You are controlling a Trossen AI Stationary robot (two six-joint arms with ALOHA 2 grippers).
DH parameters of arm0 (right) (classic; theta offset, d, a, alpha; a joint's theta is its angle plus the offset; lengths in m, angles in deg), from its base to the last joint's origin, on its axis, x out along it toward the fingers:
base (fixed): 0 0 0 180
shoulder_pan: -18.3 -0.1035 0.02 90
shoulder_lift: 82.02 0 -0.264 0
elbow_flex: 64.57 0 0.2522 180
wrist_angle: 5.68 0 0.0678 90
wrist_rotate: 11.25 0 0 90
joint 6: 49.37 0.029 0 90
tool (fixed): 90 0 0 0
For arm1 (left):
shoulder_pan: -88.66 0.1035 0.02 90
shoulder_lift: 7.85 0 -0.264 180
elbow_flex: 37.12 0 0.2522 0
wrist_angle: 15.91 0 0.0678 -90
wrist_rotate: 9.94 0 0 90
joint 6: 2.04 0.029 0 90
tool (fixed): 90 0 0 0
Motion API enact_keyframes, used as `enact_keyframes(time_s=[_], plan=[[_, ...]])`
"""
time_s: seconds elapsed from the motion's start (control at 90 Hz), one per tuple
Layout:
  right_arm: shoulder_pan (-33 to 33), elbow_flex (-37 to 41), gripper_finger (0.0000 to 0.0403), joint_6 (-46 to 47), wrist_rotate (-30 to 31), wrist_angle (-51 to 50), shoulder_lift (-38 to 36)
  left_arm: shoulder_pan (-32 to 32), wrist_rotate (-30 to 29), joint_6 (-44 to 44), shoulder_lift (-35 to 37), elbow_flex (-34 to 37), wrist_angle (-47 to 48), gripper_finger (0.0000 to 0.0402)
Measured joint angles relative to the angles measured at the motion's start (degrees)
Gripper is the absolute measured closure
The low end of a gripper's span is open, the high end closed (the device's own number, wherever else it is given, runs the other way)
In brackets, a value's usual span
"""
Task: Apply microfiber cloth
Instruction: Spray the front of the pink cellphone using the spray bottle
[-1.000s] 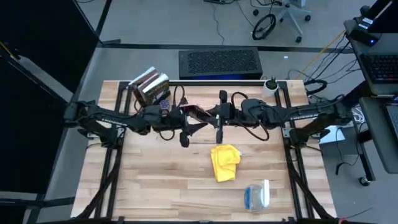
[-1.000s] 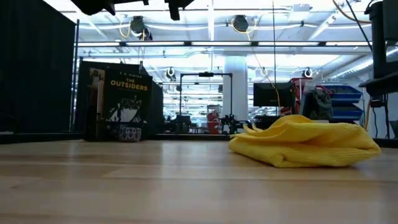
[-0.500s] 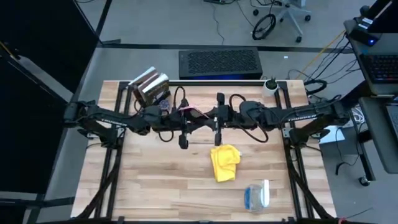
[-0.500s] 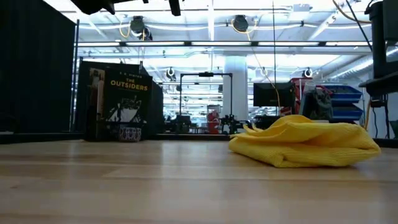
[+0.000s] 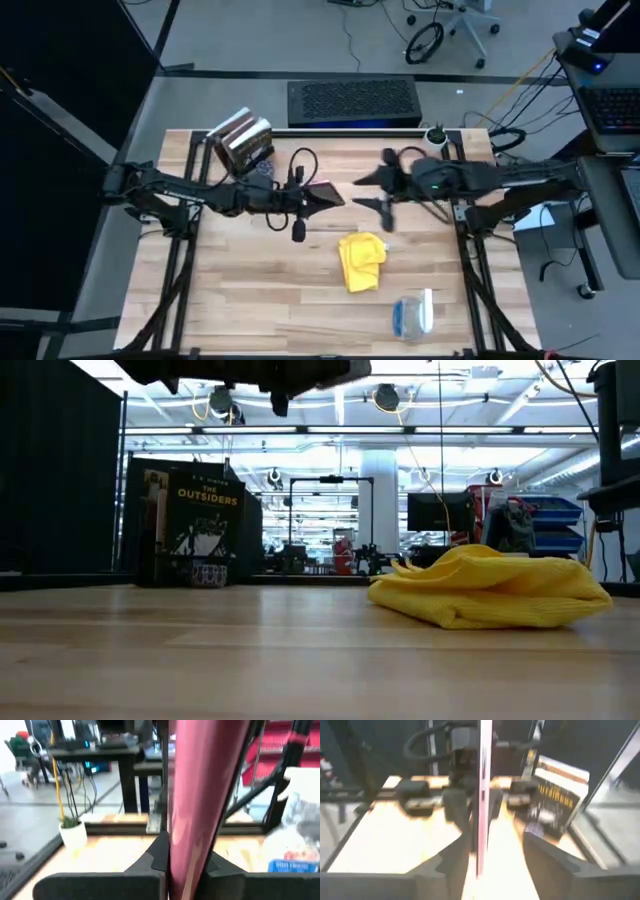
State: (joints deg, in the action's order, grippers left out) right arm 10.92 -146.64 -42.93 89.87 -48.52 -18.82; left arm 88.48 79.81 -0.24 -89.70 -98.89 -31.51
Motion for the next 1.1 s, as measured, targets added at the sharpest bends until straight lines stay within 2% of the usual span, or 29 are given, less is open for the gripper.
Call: enact_keyframes(time_s=[0.111,0.2,0.289,0.433,0.678,0.878,0.956,1.1], plan=[[-4.0,0.0,0.0143,10.5,-0.6,-13.7,-5.4,-0.3,0.0,-1.5,0.0,0.0,0.6,0.0391],[-8.7,0.0,0.0122,21.2,-0.9,-23.4,-8.4,-0.5,0.0,-1.5,0.0,0.0,1.1,0.0391],[-14.6,0.0,0.0119,32.1,-1.8,-31.3,-9.9,-0.9,0.0,-1.5,0.0,0.0,2.6,0.0391],[-24.1,0.0,0.013,47.1,-4.0,-38.0,-9.9,-1.9,0.0,-1.5,0.0,0.0,4.7,0.0391],[-40.3,0.0,0.0143,67.1,-3.6,-41.1,-8.2,-3.6,-0.8,-1.5,0.0,0.0,5.0,0.0391],[-53.6,0.0,0.0143,78.8,-0.5,-40.9,-1.3,-5.4,-0.9,-1.5,0.0,0.0,5.0,0.0391],[-58.7,0.0,0.0143,81.4,3.7,-39.4,2.1,-6.1,-0.9,-1.6,0.0,0.0,4.9,0.0391],[-66.6,0.0,0.0143,83.5,16.3,-33.2,8.3,-6.8,-1.0,-3.5,0.0,0.0,4.5,0.0391]])
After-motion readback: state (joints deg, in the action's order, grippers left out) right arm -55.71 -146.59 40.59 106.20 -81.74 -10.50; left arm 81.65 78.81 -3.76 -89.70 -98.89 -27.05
